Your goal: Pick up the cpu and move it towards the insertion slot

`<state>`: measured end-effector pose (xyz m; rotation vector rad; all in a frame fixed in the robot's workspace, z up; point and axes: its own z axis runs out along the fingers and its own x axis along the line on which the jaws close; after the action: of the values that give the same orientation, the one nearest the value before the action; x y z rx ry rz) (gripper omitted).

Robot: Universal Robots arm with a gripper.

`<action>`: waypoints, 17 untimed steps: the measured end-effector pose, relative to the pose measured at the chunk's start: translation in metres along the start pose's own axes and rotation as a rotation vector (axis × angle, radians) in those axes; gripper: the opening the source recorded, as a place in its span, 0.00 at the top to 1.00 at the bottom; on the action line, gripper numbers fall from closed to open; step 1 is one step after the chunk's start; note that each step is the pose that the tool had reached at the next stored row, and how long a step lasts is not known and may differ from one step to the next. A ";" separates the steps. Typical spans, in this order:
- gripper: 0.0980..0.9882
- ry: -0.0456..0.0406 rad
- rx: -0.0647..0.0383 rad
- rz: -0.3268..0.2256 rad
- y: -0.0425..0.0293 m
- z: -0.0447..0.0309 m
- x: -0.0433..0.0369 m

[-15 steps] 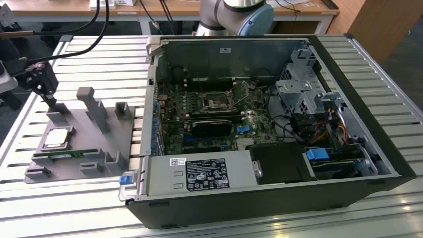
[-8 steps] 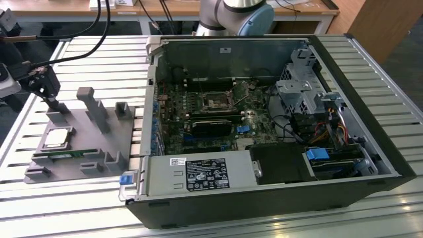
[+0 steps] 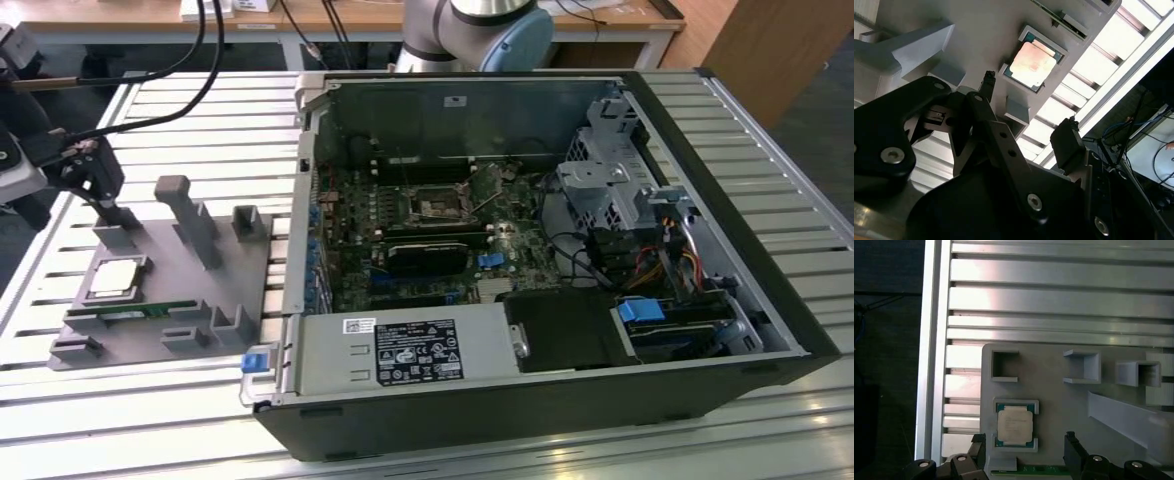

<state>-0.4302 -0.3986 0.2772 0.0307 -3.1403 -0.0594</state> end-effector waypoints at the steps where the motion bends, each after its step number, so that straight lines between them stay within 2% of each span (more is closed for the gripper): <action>1: 0.30 0.0000 0.000 0.000 0.0000 0.0004 0.0000; 17: 0.30 0.0000 0.001 0.000 -0.0003 0.0069 0.0000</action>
<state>-0.4302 -0.3986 0.2703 0.0307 -3.1404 -0.0586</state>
